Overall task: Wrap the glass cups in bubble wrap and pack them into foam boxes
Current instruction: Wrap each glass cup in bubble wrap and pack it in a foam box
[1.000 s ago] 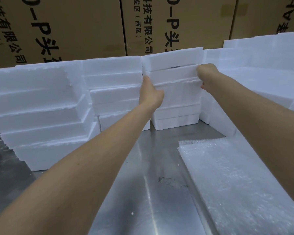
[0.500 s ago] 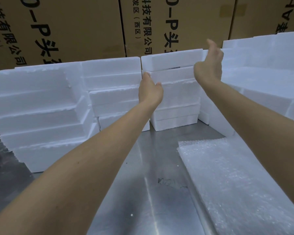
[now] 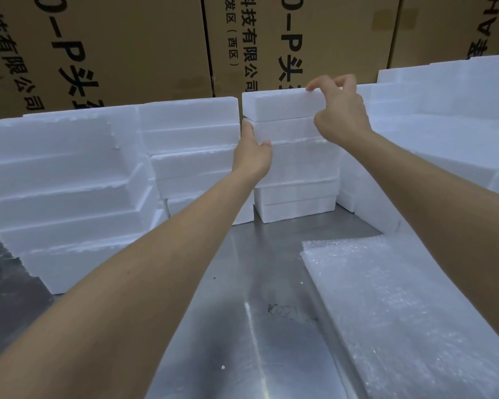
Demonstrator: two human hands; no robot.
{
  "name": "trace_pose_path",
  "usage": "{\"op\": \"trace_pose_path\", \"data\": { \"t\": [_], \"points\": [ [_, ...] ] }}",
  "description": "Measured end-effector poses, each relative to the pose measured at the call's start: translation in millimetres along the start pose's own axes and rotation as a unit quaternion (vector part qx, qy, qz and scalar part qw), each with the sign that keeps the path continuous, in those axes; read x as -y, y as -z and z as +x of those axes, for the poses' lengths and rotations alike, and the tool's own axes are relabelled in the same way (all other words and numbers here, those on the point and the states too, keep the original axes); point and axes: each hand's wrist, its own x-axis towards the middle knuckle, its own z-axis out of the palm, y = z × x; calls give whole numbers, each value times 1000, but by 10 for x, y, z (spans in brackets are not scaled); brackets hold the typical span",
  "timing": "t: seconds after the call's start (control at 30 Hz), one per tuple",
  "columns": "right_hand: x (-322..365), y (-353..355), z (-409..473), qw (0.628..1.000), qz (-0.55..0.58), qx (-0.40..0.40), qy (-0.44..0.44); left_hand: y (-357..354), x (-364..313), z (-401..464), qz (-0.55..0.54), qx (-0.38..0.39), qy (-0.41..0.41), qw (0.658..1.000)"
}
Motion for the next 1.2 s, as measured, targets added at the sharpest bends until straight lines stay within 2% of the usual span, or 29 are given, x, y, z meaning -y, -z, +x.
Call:
{"op": "trace_pose_path", "data": {
  "t": [0.23, 0.43, 0.8, 0.93, 1.07, 1.2],
  "points": [
    [88, -21, -18, 1000, 18, 3, -5, 22, -60, 11, -26, 23, -16, 999],
    [132, -38, -7, 999, -21, 12, 23, 49, -106, 86, -30, 41, 16, 999],
    [170, 15, -54, 997, -59, 58, -1, 92, -123, -22, -43, 32, 14, 998],
    [293, 77, -172, 998, -39, 36, -18, 191, -166, -275, -37, 18, -35, 999],
    [469, 129, -436, 1000, 14, 0, 12, 252, -84, -770, -10, 20, -103, 994],
    [638, 7, -1016, 996, 76, 48, 26, 366, 285, -1466, 74, 9, -143, 987]
  ]
}}
